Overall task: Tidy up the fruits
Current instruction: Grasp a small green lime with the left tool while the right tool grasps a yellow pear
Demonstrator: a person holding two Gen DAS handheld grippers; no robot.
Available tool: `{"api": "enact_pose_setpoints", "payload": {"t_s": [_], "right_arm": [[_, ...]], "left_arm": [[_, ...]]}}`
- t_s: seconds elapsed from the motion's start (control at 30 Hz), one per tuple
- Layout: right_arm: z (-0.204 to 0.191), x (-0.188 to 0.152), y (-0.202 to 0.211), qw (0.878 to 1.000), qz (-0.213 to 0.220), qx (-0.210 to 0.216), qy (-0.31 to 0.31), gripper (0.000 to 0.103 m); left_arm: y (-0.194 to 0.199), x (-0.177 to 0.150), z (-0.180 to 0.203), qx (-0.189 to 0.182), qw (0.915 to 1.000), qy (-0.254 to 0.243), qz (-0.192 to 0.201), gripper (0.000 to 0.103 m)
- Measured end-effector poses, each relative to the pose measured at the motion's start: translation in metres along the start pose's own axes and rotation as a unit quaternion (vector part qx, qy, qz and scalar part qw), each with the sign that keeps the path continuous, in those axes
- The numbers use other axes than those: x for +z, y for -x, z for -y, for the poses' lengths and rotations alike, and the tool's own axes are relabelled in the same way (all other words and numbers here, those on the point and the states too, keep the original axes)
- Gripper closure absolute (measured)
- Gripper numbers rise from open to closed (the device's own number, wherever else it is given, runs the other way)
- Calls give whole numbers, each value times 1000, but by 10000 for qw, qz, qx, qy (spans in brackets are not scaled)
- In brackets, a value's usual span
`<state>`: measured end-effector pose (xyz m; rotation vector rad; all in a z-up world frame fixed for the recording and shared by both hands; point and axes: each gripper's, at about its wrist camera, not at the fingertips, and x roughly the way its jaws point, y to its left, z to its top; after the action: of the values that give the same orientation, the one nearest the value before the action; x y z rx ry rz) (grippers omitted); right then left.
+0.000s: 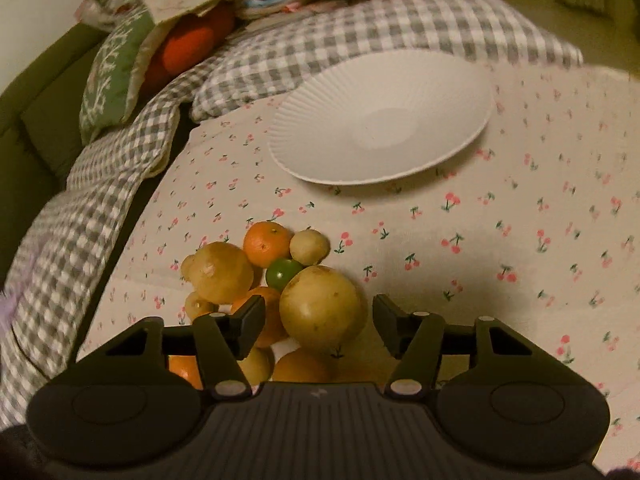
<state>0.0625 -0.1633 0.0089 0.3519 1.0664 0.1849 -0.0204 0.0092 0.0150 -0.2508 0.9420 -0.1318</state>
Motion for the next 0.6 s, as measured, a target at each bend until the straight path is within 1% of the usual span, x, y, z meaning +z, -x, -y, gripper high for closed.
{"api": "enact_pose_setpoints", "payload": {"t_s": [0.13,0.2,0.33,0.47,0.6], "right_arm": [[5,-2,-7,9996,-59,111,-237,56],[4,-2,-9,9996,-63,143,-244,58],[-6,-5,-5,10000,-48,-49,-24,59],[-2,1,3,9999,80,-39,-132,59],[3,8,14,9992,268,94,-292,59]], "left_arm": [[2,1,-4,62,9999,47,86,89],[5,1,-4,32,9999,79,99,89],[5,3,-3,1,9999,110,131,89],[8,7,-6,0,9996,180,206,89],[15,16,-8,31,9993,166,348,89]]}}
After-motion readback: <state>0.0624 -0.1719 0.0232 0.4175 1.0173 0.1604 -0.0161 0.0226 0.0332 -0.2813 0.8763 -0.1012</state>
